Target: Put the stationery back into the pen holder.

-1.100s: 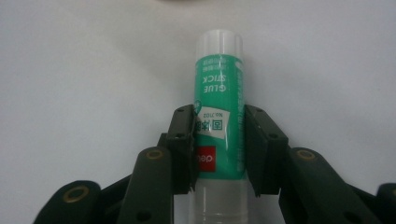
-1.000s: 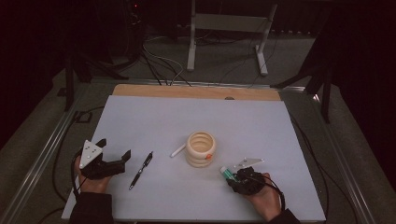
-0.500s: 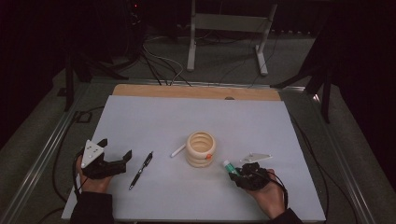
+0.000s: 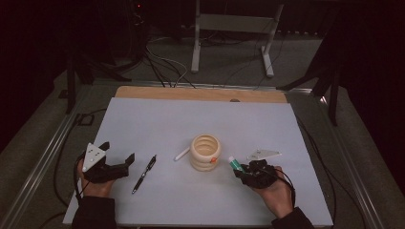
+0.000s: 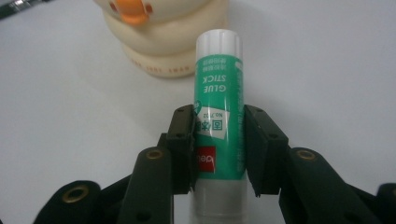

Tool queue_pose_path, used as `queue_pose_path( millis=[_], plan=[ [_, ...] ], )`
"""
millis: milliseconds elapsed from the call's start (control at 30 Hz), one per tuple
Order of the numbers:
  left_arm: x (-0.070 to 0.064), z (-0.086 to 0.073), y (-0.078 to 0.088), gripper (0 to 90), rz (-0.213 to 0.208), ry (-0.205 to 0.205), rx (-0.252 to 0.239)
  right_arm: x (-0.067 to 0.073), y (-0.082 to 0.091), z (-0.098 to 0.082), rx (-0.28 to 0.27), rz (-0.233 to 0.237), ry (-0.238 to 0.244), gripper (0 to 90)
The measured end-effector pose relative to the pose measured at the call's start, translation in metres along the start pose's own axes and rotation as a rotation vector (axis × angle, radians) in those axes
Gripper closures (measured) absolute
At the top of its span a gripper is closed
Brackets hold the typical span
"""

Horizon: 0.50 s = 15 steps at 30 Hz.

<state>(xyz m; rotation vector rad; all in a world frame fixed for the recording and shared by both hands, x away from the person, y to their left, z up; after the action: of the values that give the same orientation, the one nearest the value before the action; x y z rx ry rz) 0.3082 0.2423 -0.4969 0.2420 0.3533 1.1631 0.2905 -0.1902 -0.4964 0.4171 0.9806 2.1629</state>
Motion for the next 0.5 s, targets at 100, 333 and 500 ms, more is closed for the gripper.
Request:
queue_pose_path(
  millis=[100, 333, 500],
  plan=[
    [0.000, 0.000, 0.000, 0.4, 0.000, 0.000, 0.000, 0.000, 0.002, 0.006, -0.011, 0.000, 0.005, 65.7],
    [0.000, 0.000, 0.000, 0.4, 0.001, -0.001, 0.000, 0.000, 0.006, 0.018, -0.029, 0.000, 0.019, 65.7],
    [0.000, 0.000, 0.000, 0.4, 0.000, 0.000, 0.000, 0.000, 0.008, 0.026, -0.036, 0.002, 0.028, 65.7]
  ],
)
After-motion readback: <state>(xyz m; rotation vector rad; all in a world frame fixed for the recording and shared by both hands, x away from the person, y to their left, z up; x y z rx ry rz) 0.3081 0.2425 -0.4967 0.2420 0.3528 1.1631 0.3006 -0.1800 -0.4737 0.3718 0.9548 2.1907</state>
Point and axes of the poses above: each handheld gripper's, and its own axes: y roughly backward along the jaws, z roughly out of its top, x roughly to its left, the point moved 5 cm from there along -y, roughly forward along the jaws, and after that the axes turned 8 degrees about y, right-handed, at the moved point
